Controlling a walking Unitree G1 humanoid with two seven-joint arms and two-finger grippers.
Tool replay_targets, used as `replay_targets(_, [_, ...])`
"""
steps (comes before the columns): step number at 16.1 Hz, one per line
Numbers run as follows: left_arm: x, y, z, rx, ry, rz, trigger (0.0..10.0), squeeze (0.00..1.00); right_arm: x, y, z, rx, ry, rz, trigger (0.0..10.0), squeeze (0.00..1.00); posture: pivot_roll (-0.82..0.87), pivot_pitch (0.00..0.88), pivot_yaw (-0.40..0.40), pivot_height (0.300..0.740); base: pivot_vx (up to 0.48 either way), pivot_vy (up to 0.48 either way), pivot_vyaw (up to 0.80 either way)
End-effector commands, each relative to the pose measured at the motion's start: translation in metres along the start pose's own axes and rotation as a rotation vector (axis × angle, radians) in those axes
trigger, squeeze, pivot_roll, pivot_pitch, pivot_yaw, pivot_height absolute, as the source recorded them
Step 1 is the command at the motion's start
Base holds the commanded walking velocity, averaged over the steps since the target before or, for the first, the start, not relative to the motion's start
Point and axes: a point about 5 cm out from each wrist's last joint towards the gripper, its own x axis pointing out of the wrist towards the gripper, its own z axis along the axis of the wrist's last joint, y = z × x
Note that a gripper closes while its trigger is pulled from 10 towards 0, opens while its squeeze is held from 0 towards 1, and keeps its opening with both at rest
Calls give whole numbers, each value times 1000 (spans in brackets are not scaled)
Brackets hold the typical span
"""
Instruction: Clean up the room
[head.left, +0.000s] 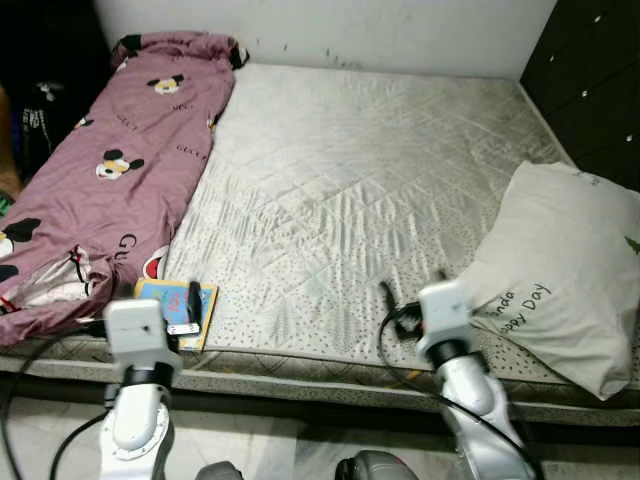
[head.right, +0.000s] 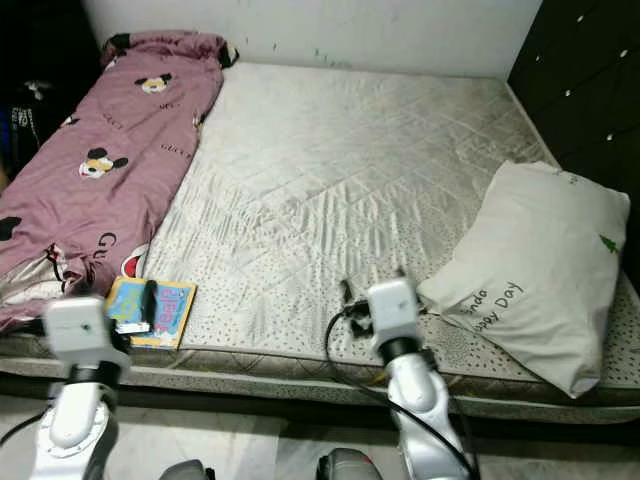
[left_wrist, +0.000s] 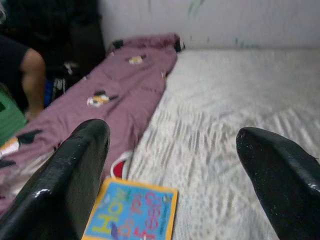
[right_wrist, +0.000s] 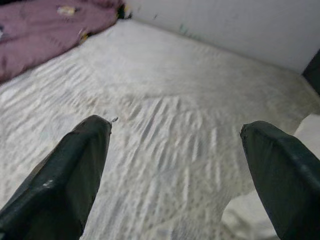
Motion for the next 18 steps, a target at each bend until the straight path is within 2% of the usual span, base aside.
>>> replay_targets(1, [3,-2,-6,14,17,-23,10000,0,9,-6,6,8,-10,-5,10000,0,-49,0,-47,740,0,0,0])
replay_targets(2, [6,-7,-2,-24,30,-52,10000,0,18,-10,14,19,-14,-7,10000,0,-47,0,-48,740,0,0,0])
replay_targets(3, [12,-7,14,-74,-16,-16,10000,0,27,-9,26,47,-47,13,10000,0,-28,0,-42,740,0,0,0])
replay_targets(4, [14,-8,16,-98,-13,-9,10000,0,29,-10,27,58,-48,11,10000,0,-28,0,-42,740,0,0,0])
replay_targets(5, [26,-12,34,-155,-43,-8,10000,0,42,-12,44,81,-83,14,10000,0,0,0,-72,740,0,0,0])
replay_targets(6, [31,-7,26,-133,-47,20,10000,0,53,-8,41,12,-104,43,10000,0,-4,0,-96,740,0,0,0])
replay_targets(7, [32,5,26,-170,-35,115,10000,0,59,-16,46,57,-91,-12,10000,0,0,0,-89,740,0,0,0])
replay_targets(8, [35,11,38,-163,-88,126,10000,0,64,-17,59,87,-128,3,10000,0,6,0,-95,740,0,0,0])
replay_targets(9, [37,16,37,-122,-108,110,10000,0,67,-9,65,-27,-191,88,10000,0,-3,0,-84,740,0,0,0])
replay_targets(10, [39,22,28,-140,-60,151,10000,0,73,-13,58,31,-142,33,10000,0,-3,0,-75,740,0,0,0])
replay_targets(11, [42,22,31,-130,-69,141,10000,0,78,-16,61,67,-130,3,10000,0,-9,0,-59,740,0,0,0])
replay_targets(12, [47,18,39,-127,-89,113,10000,0,80,-15,67,26,-166,18,10000,0,-11,0,-49,740,0,0,0])
replay_targets(14, [59,15,41,-132,-89,87,10000,0,83,-19,61,55,-147,-36,10000,0,-43,0,-14,740,0,0,0])
replay_targets(15, [63,17,44,-113,-100,88,10000,0,79,-19,61,25,-170,-35,10000,0,-58,0,19,740,0,0,0])
replay_targets(17, [60,18,41,-138,-64,78,10000,0,71,-26,52,34,-150,-84,10000,0,-82,0,56,740,0,0,0])
replay_targets(18, [55,15,36,-119,-49,40,10000,0,65,-30,43,43,-128,-118,10000,0,-87,0,58,740,0,0,0])
